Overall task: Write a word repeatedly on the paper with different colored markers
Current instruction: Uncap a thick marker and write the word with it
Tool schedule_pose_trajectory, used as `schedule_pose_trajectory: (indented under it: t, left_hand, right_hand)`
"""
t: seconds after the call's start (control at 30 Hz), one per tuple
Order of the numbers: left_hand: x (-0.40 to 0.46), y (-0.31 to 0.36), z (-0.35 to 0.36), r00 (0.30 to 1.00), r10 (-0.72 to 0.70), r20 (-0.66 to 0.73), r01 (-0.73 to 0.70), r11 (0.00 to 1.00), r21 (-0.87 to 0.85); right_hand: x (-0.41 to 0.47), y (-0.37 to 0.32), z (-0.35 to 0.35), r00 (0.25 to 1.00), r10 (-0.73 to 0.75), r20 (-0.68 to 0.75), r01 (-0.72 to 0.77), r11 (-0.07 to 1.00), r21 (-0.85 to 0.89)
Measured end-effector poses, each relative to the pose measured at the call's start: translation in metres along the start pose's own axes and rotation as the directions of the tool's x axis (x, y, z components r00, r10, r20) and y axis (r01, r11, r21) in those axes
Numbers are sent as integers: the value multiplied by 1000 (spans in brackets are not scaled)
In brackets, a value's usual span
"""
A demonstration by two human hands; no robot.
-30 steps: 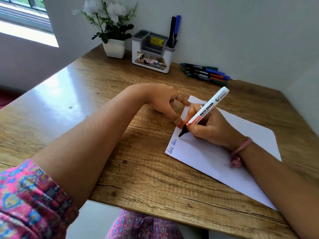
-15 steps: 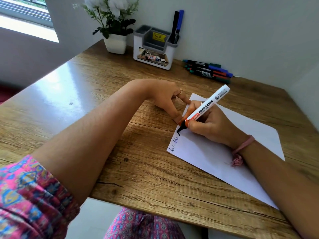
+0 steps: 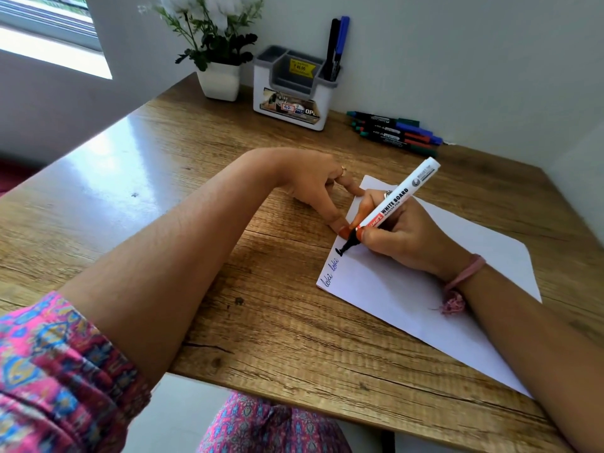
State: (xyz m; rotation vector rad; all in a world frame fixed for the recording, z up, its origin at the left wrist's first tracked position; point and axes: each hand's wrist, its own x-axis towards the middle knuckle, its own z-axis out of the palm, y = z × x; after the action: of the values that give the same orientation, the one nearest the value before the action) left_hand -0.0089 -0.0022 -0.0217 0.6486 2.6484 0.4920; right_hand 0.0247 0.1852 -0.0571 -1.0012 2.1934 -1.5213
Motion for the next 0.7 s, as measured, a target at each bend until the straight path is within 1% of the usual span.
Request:
schedule_pose_trajectory:
  t: [0.43,0.63,0.7]
  left_hand:
    - [0,-2,0,1000,3,-3,-3,1000,22]
    - [0,0,0,1000,-1,7,1,1000,15]
    - [0,0,0,1000,-5,9,5,1000,12]
  right_hand:
    - [3,3,2,997,-13,-73,9,999,-52]
    - [2,1,-2,1000,-12,-28,11,1000,-22]
    - [2,1,-1,999,-9,-43,8,1000,-27]
